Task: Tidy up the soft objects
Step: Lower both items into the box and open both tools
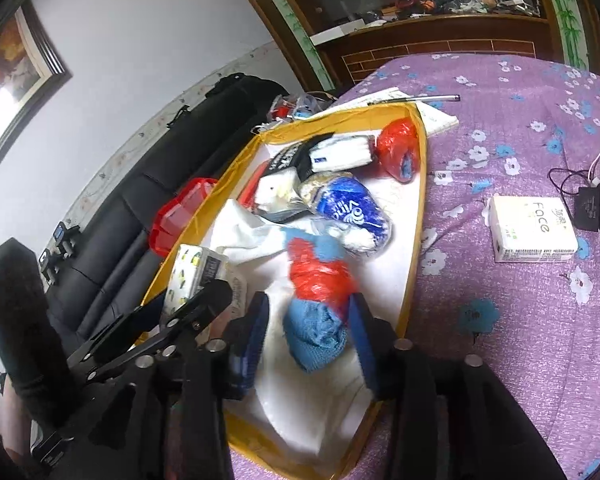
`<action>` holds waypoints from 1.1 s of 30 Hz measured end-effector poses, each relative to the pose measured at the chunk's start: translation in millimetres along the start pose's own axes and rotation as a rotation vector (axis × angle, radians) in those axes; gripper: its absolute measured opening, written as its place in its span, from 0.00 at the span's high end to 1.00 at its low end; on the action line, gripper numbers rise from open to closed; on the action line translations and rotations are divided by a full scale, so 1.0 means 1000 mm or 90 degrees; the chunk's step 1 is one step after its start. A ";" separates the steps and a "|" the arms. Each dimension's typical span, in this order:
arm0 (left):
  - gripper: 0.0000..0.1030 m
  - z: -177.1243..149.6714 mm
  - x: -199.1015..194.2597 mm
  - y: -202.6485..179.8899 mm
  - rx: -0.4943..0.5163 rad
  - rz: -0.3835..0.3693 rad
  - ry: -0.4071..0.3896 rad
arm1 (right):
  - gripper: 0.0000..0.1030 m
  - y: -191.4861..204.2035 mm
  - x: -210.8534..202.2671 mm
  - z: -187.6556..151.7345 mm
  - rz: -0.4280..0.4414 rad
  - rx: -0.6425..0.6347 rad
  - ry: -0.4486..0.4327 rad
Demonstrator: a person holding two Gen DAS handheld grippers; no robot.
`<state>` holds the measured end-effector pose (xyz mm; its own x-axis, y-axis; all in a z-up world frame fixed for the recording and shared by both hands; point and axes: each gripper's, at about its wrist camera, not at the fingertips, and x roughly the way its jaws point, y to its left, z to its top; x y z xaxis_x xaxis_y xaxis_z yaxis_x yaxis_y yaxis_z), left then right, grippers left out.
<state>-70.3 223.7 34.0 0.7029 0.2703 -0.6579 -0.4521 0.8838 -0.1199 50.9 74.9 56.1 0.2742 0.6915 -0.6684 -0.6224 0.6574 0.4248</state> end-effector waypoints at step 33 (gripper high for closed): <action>0.34 0.010 -0.045 -0.027 0.030 -0.010 -0.048 | 0.48 -0.027 -0.066 0.001 0.030 0.075 -0.052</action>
<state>-84.8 191.6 74.2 0.7496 0.2829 -0.5984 -0.4162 0.9044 -0.0937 50.9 11.5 89.7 0.3083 0.7414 -0.5960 -0.5474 0.6507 0.5263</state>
